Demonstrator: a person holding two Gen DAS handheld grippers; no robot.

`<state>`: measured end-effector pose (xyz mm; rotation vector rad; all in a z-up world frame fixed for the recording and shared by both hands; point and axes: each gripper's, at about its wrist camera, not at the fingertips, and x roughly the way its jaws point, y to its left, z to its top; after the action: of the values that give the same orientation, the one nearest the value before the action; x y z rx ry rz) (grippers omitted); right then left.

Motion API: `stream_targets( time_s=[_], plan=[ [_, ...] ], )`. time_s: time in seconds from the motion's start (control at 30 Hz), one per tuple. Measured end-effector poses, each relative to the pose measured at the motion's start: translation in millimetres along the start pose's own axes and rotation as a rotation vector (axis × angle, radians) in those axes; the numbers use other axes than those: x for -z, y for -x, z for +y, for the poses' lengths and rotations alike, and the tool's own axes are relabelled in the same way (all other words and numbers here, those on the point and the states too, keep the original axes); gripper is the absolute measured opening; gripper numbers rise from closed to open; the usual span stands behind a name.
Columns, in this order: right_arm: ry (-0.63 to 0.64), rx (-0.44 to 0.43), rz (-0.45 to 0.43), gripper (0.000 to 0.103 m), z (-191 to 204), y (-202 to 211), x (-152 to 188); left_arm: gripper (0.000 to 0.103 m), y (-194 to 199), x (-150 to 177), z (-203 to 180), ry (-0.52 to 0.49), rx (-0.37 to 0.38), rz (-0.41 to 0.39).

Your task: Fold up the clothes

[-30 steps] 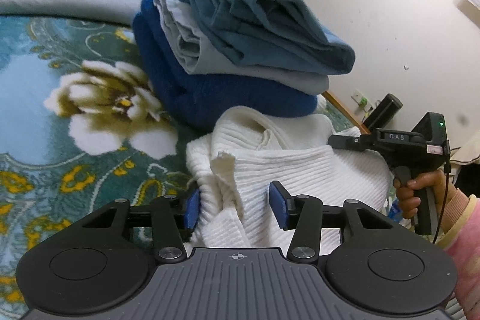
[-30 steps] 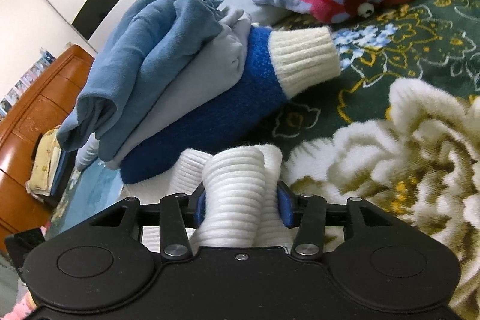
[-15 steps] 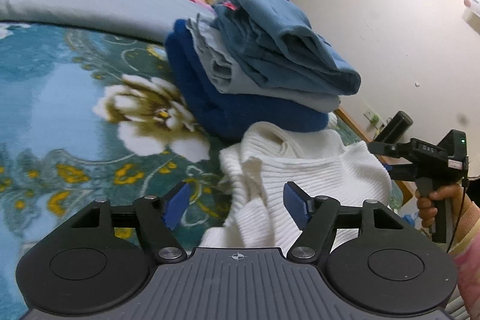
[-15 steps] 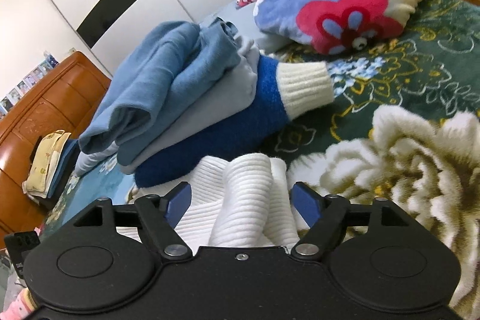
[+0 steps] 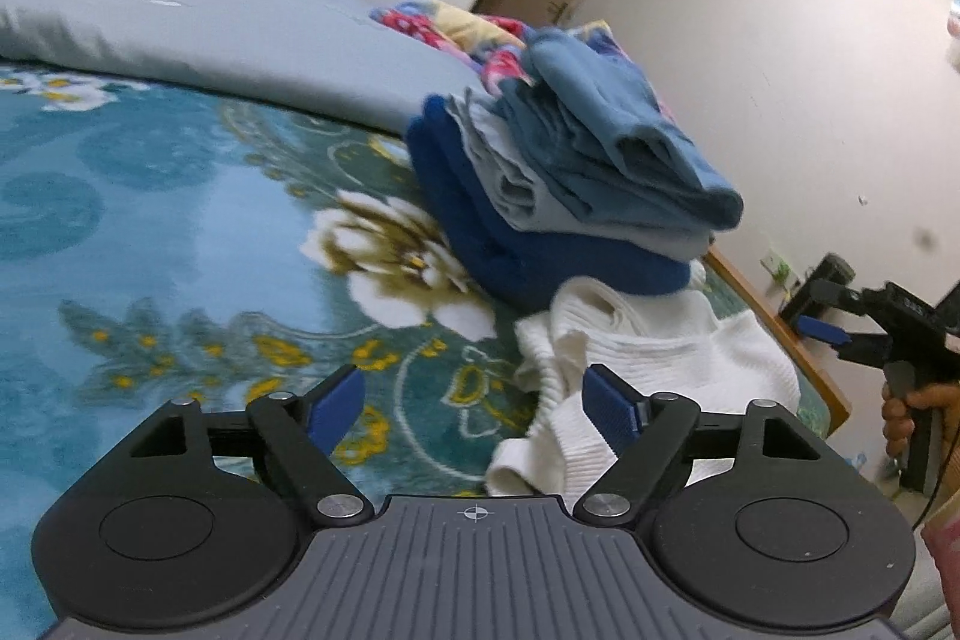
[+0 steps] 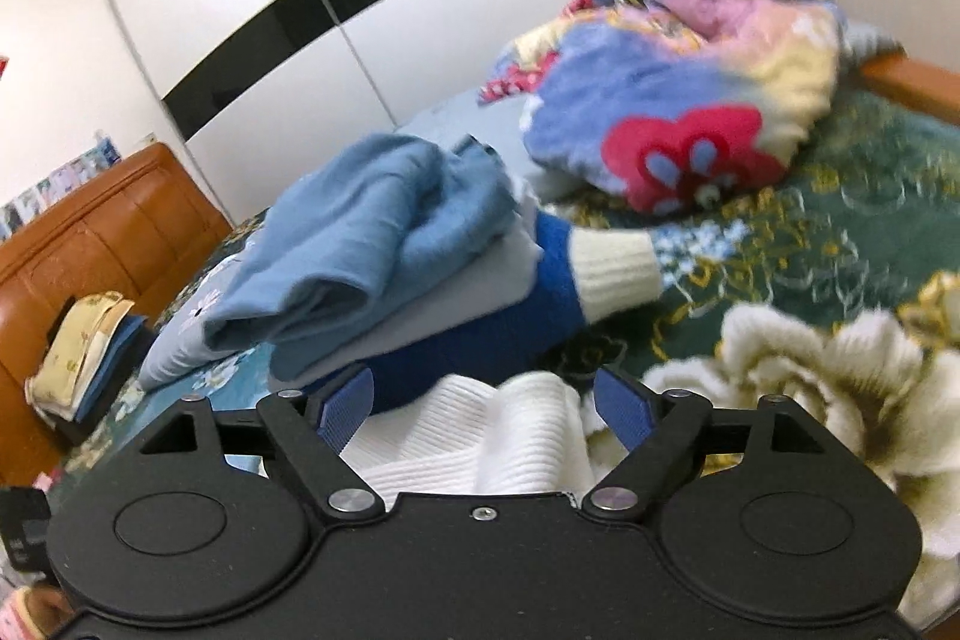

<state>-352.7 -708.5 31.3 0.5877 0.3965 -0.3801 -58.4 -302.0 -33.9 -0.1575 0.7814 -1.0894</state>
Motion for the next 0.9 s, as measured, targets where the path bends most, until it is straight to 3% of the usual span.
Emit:
stream_targets(
  time_s=[0.3,0.9],
  plan=[
    [0.107,-0.103,0.008,0.088,61,1,16,0.088,43,3,34,0.045,-0.050,-0.056],
    [0.212,-0.378,0.132,0.092,195,-59,81,0.088,158,24,116,0.162,-0.294,-0.168]
  ],
)
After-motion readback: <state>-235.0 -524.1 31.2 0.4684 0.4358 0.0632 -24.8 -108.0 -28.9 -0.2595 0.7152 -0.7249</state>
